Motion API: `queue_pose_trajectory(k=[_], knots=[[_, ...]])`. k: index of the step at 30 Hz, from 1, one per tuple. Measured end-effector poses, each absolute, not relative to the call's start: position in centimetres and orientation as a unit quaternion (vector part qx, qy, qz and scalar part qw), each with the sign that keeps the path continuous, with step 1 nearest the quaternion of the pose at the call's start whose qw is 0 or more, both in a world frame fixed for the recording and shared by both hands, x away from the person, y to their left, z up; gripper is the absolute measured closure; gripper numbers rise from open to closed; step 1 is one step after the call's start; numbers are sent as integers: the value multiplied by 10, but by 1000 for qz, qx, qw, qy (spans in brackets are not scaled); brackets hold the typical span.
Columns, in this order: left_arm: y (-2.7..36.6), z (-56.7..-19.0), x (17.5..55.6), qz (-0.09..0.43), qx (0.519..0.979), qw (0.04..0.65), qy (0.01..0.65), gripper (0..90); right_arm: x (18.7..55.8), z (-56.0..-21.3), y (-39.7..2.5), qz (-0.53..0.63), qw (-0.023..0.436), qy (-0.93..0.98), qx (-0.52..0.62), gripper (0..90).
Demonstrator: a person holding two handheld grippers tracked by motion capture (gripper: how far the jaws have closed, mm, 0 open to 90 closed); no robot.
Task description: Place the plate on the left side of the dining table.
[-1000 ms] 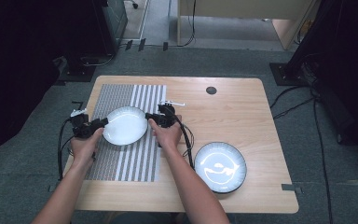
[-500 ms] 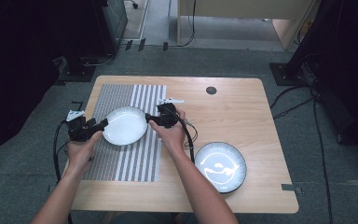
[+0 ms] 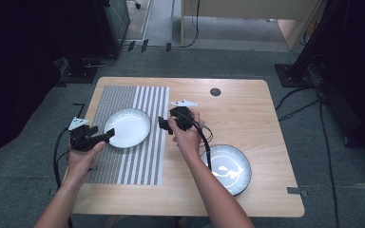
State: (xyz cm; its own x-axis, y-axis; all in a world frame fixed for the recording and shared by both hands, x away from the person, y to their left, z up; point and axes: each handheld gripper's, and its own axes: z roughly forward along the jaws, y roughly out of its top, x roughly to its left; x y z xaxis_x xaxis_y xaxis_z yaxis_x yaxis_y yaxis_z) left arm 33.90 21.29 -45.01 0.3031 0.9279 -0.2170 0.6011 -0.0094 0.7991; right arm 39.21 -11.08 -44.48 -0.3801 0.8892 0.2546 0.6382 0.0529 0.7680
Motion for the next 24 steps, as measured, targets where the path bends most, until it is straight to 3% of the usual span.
queue_pose_trajectory(k=[7, 24], knots=[[212, -454, 325, 188, 691, 432, 549, 195, 378, -435, -132, 441, 139, 705, 537, 202], [213, -456, 300, 193, 687, 435, 549, 193, 349, -434, -192, 422, 173, 694, 556, 204]])
